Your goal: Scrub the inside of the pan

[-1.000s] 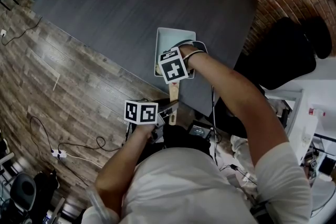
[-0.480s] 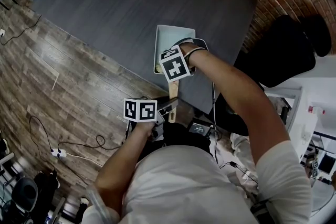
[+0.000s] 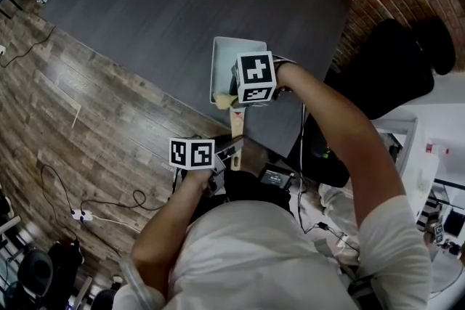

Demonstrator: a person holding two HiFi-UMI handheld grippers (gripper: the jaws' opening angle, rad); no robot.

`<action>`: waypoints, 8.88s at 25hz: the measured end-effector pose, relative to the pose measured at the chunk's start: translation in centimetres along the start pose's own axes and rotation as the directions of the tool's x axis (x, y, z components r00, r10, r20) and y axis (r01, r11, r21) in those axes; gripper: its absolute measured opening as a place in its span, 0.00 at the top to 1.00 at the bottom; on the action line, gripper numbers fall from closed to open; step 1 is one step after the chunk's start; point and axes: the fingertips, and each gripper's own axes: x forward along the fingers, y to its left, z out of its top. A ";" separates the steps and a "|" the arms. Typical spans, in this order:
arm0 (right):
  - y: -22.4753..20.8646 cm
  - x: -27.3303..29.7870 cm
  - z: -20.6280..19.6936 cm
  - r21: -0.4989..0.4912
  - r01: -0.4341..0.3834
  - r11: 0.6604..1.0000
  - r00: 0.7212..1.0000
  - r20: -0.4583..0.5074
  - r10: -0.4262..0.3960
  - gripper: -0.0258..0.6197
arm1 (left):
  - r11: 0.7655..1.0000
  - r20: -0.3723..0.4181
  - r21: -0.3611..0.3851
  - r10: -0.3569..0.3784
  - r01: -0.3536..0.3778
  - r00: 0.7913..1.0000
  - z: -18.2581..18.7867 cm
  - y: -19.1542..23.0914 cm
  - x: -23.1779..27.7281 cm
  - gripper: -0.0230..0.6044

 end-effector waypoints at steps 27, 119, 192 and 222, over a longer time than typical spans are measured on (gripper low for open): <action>-14.0 -8.6 -6.8 -0.024 0.744 0.667 0.660 -0.127 -0.741 0.83 | 1.000 0.038 -0.022 0.008 -0.007 0.999 0.0 0.1 0.0 0.78; -3.0 2.2 -6.1 0.488 0.013 0.873 0.995 0.079 -0.059 0.83 | 0.996 0.123 -0.072 0.063 -0.054 0.990 0.6 0.6 -0.9 0.79; -9.8 -3.5 -15.2 0.563 0.475 0.676 0.799 0.045 -0.599 0.83 | 0.993 -0.102 0.040 0.111 -0.108 0.989 -0.2 0.4 0.1 0.77; -2.4 1.0 -13.6 0.526 0.444 0.725 0.827 0.072 -0.558 0.83 | 0.996 -0.114 0.019 0.088 -0.087 0.989 -0.1 0.5 0.3 0.77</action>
